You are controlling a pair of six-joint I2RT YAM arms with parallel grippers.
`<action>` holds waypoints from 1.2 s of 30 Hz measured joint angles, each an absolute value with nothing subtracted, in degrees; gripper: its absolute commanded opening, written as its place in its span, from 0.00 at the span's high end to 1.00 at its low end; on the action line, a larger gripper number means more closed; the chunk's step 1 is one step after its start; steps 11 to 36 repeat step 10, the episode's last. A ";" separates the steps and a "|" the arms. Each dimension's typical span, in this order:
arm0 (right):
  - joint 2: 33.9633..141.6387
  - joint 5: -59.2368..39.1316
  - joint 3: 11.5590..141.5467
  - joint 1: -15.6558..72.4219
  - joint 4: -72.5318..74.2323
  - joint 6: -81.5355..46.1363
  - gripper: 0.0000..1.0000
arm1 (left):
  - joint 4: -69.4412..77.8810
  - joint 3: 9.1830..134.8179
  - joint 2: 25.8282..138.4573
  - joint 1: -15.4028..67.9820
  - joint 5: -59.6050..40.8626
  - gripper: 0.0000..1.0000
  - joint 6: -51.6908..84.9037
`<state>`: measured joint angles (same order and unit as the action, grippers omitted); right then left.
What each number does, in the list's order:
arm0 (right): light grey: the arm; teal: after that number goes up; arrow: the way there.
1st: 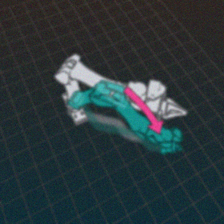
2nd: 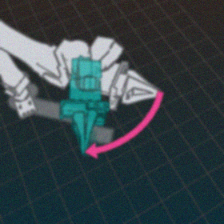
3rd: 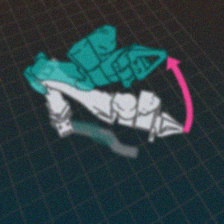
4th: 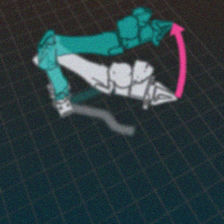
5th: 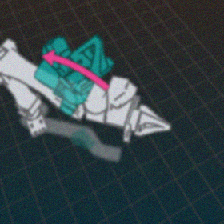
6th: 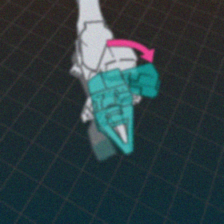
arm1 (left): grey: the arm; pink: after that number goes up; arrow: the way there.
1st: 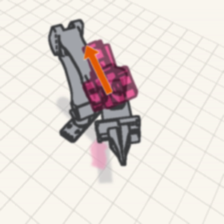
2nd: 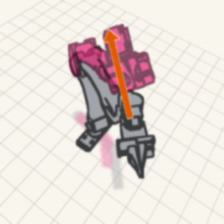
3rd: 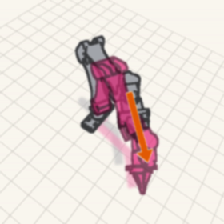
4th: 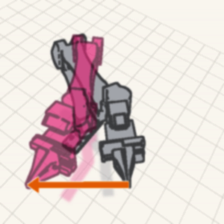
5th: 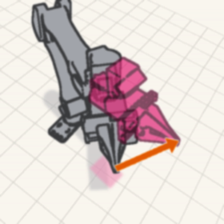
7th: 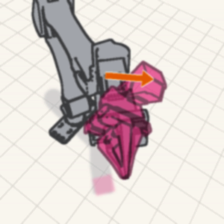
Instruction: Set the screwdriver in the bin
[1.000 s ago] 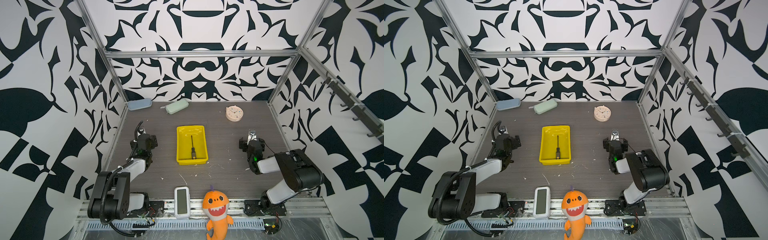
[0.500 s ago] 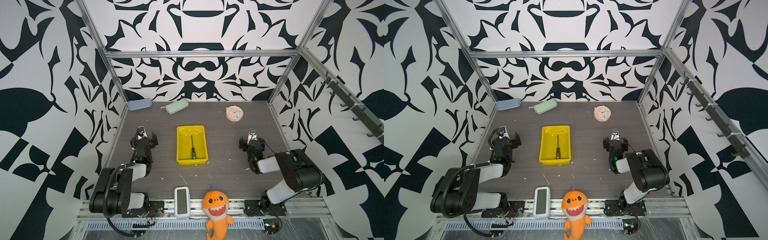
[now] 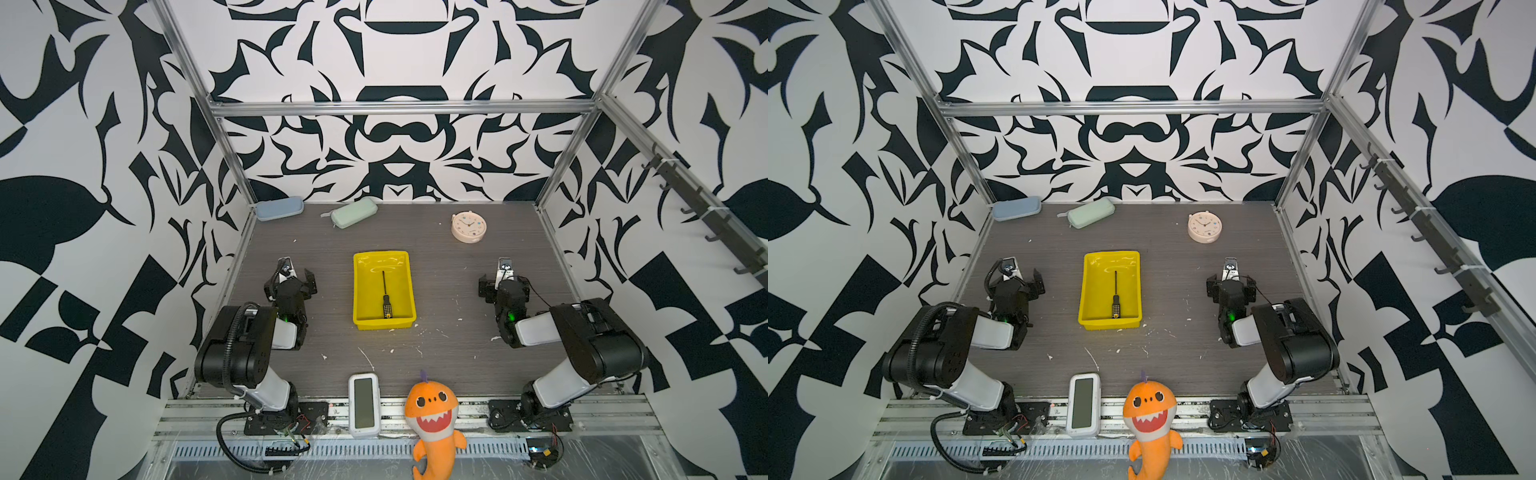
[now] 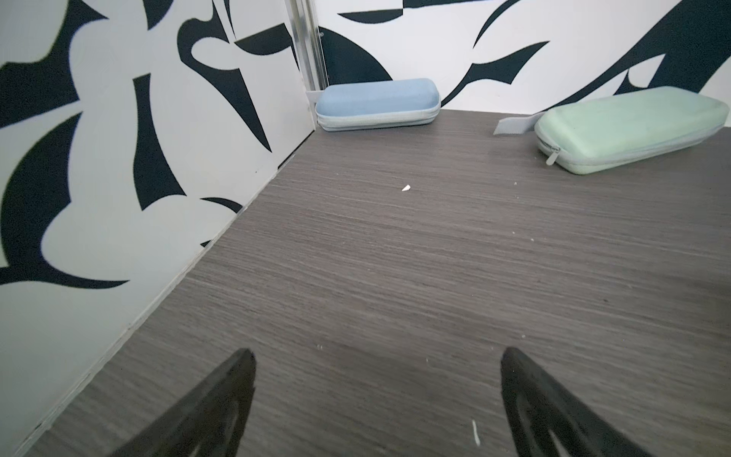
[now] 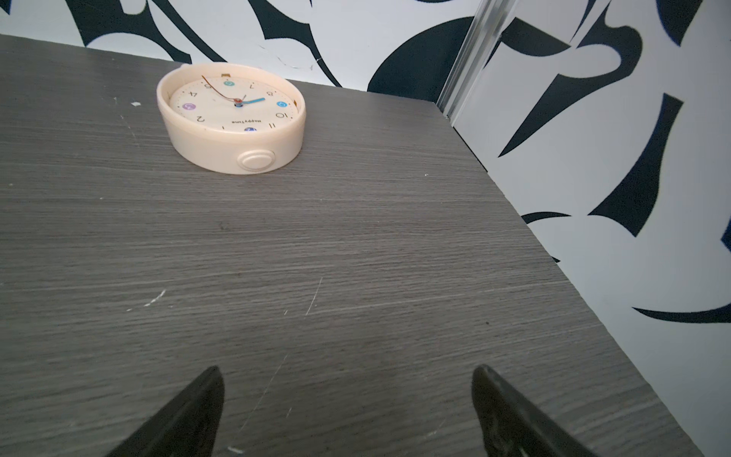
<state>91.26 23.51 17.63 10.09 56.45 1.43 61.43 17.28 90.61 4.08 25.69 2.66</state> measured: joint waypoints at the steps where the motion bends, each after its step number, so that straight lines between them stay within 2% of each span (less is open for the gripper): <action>1: 91.26 23.29 17.65 9.96 56.34 1.41 0.00 | 61.36 17.39 90.61 3.99 25.65 0.01 2.70; 10: 91.26 18.72 18.39 8.23 54.35 1.21 0.00 | 60.34 17.41 90.61 3.75 25.45 0.01 2.76; 36: 91.26 18.72 18.39 8.23 54.35 1.21 0.00 | 60.34 17.41 90.61 3.75 25.45 0.01 2.76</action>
